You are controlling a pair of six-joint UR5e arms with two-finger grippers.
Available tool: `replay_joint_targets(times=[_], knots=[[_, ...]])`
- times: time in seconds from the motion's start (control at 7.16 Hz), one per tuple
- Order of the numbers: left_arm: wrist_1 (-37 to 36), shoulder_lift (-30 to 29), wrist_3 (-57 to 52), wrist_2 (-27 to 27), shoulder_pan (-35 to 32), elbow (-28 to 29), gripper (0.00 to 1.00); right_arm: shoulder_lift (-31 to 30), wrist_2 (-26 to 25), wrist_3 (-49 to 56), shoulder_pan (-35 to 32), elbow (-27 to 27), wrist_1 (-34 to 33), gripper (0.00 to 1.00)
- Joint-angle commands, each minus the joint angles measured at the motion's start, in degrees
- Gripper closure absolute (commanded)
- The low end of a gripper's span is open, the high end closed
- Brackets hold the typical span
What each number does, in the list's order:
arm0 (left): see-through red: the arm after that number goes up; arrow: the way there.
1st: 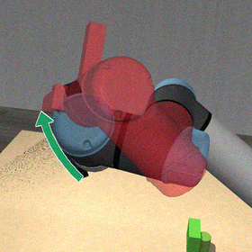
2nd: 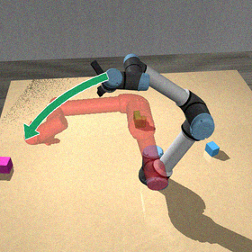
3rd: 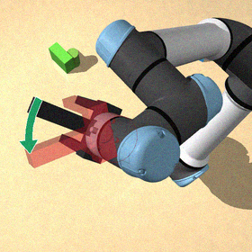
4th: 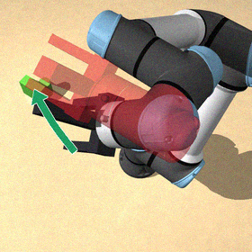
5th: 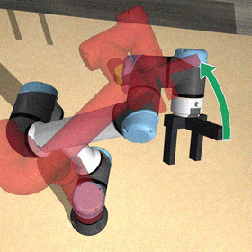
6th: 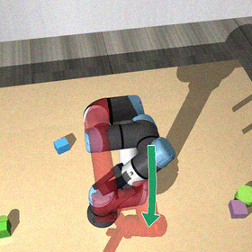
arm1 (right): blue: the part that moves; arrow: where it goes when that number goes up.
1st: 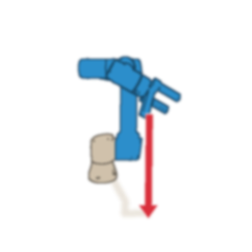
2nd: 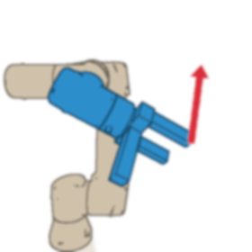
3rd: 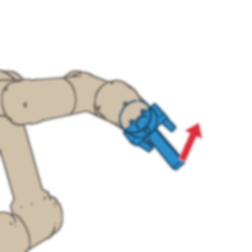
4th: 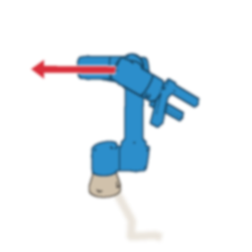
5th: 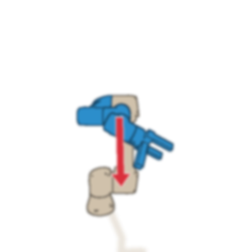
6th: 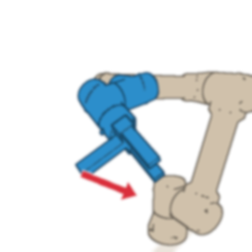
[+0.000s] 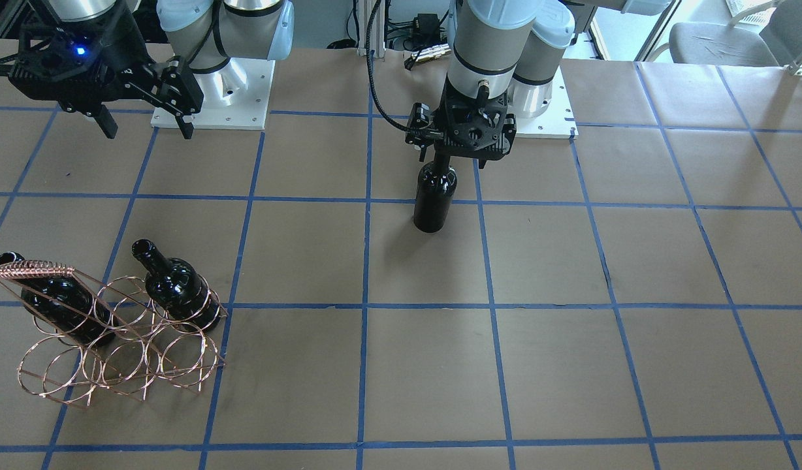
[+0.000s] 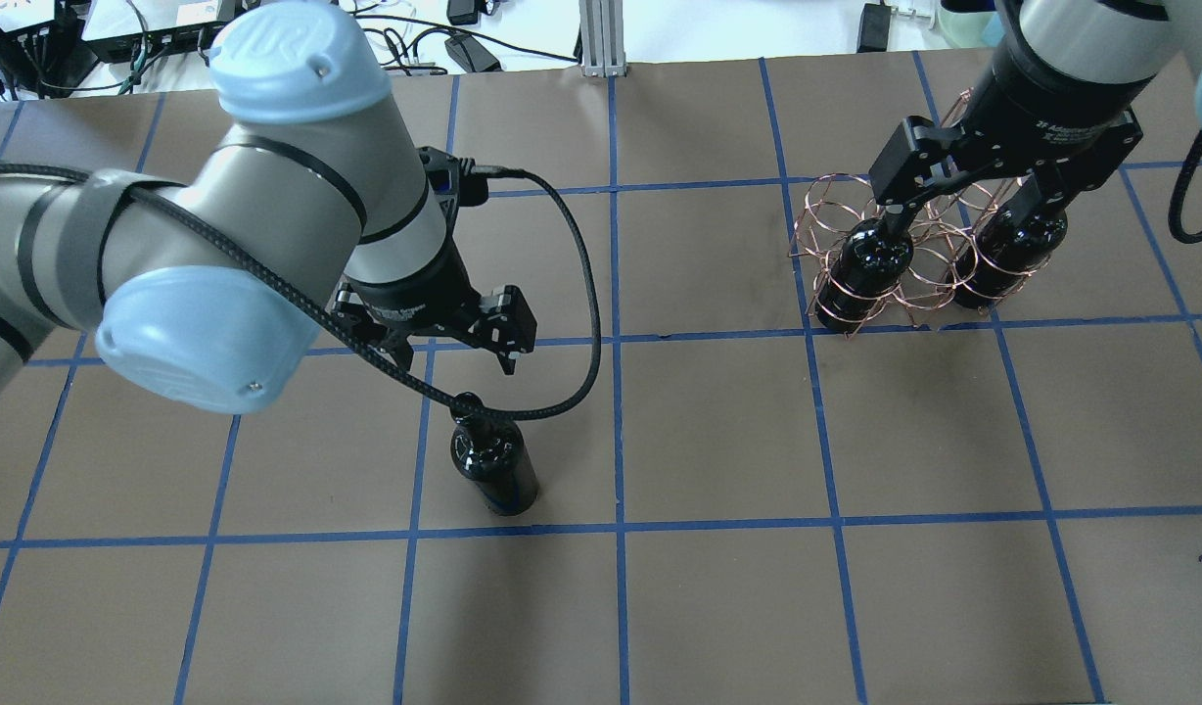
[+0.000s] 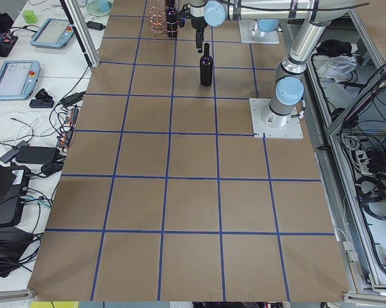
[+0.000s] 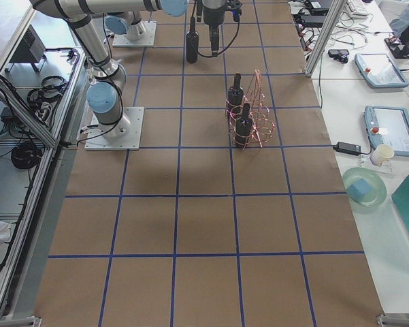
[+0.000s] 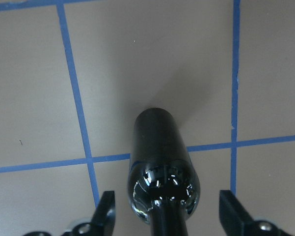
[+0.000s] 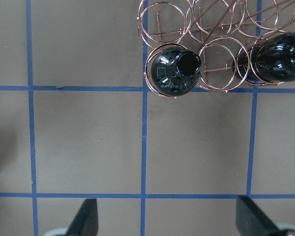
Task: Place wine into wine basket
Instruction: 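Raise the left gripper away while the right gripper moves toward the bottle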
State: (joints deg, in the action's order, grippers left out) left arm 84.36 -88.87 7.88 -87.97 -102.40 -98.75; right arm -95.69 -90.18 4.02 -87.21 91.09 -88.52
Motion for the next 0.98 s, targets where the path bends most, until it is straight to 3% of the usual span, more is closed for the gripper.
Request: replay_joint_targets(times=[0.0,0.42,0.84], knots=[[0.36,-0.25,-0.5,-1.48,5.77,5.66,0.0,-0.72,1.05,-0.07,-0.85,-0.21,-0.6,0.0],[0.1,0.1,-1.54,-2.73,17.89,8.22,0.0,-0.28,1.06,-6.17,-8.67,-0.48,-6.23,0.0],[0.53,1.24,-10.2,-4.73,25.48,8.75,0.0,5.57,2.21,-24.68,-26.27,-0.73,-5.69,0.0]])
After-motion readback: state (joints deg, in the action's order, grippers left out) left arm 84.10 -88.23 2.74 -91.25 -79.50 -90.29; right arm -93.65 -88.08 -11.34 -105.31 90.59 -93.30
